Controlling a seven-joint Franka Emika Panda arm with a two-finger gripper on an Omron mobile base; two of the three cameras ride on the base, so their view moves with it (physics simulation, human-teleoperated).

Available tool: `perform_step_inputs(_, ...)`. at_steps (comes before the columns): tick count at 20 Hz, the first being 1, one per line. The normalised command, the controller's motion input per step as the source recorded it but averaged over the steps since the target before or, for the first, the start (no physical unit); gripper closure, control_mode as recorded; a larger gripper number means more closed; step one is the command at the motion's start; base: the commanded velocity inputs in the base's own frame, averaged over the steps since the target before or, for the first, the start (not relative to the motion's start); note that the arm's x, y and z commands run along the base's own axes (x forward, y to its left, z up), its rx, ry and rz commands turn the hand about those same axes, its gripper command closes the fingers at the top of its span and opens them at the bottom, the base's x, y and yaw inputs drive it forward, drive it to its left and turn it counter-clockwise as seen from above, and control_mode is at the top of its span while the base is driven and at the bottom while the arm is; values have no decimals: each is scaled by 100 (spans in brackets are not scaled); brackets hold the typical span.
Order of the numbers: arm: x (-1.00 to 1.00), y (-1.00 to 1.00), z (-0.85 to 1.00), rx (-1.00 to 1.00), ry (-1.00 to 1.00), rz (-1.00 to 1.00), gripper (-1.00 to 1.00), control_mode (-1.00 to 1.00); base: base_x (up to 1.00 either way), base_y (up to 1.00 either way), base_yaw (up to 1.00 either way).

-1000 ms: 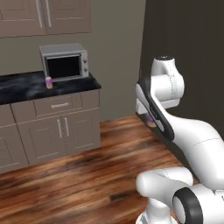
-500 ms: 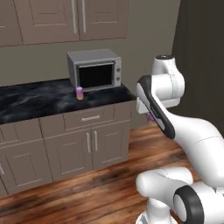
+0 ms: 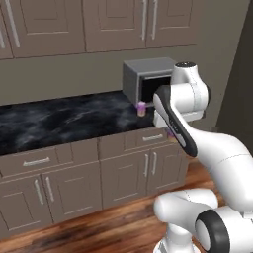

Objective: Four empty soda cans are scattered around the kitchen. Gather all the cans and cluster them next to the stove for recycling.

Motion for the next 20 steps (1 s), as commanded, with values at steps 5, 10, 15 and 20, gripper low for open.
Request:
perform_step_inputs(5, 0, 0, 0, 0, 0, 0, 100, 100, 27, 100, 6)
perform_step_inputs(10, 0, 0, 0, 0, 0, 0, 100, 100, 16, 100, 6)
perform_step_inputs(15, 0, 0, 0, 0, 0, 0, 100, 100, 22, 100, 6)
perform_step_inputs(20, 0, 0, 0, 0, 0, 0, 100, 100, 38, 89, 5)
